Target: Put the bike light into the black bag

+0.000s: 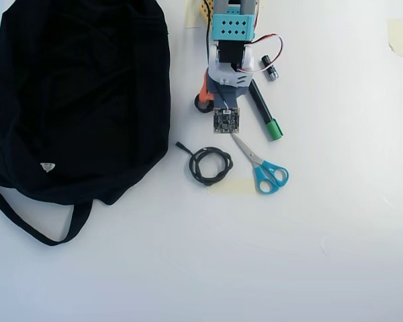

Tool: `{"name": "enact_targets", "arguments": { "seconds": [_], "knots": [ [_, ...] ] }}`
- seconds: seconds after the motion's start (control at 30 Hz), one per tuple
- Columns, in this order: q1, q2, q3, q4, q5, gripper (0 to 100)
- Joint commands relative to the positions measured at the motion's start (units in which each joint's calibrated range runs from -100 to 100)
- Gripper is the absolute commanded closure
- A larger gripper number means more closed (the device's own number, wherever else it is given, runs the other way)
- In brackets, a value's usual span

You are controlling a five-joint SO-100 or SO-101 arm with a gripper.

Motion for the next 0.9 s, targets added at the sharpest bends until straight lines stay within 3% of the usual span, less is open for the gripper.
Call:
{"name": "enact_targets", "arguments": {
  "seconds": [0.0, 0.37, 0.67, 0.87],
  "knots": [
    [0.2, 0.5, -0.3, -1.2, -0.1, 72],
    [0.2, 1.0, -0.2, -1.2, -0.1, 76],
    [0.7, 4.4, -0.2, -5.3, -0.1, 98],
    [1.3, 4.4, -0.2, -5.6, -0.1, 98]
  ]
}}
